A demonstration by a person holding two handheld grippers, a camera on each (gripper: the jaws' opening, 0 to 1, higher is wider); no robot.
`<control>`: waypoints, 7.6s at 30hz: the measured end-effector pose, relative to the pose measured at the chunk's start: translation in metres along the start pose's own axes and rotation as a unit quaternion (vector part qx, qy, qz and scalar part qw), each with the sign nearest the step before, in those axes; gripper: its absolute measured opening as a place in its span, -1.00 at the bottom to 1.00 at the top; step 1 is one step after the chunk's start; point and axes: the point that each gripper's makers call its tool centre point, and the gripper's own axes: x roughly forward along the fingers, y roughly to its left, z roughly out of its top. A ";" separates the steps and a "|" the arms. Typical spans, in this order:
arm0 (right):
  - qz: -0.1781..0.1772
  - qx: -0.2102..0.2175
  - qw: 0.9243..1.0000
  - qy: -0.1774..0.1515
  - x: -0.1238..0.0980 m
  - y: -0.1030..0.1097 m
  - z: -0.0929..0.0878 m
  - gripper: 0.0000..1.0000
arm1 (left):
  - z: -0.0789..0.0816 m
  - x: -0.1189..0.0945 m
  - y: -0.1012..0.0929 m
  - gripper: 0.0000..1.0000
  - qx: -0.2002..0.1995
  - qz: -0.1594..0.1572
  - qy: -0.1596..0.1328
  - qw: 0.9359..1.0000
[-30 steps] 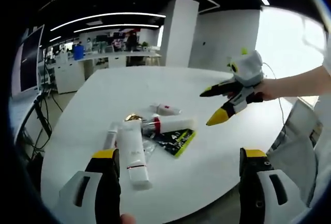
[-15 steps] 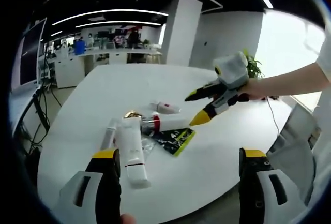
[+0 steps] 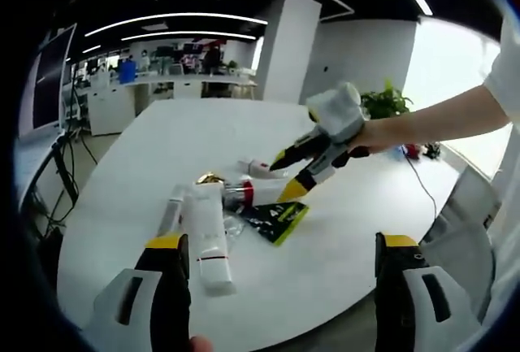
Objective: Arrange the skincare products in the storage area until every visible bottle or jar stands upright without overlapping.
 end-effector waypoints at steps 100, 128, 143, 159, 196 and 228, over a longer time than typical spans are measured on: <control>-0.076 0.102 0.971 -0.203 -0.134 0.006 -0.055 -0.45 | -0.010 0.003 -0.003 0.77 0.029 0.002 0.027 0.999; 0.016 0.028 0.989 -0.147 -0.146 0.000 -0.067 -0.45 | -0.012 0.004 -0.008 0.80 0.028 -0.011 0.034 0.999; 0.047 0.015 0.989 -0.139 -0.157 -0.032 -0.084 -0.44 | -0.018 0.008 -0.003 0.82 0.022 -0.002 0.053 0.998; 0.083 -0.012 0.990 -0.115 -0.152 -0.045 -0.088 -0.43 | -0.024 0.012 0.000 0.81 0.015 0.006 0.070 0.997; -0.059 0.169 0.975 -0.134 -0.163 -0.008 -0.101 0.24 | -0.011 0.009 -0.003 0.82 0.016 -0.003 0.036 0.999; -0.201 0.274 0.923 -0.180 -0.192 0.076 -0.090 0.91 | -0.003 0.006 -0.014 0.85 0.033 -0.024 0.012 0.999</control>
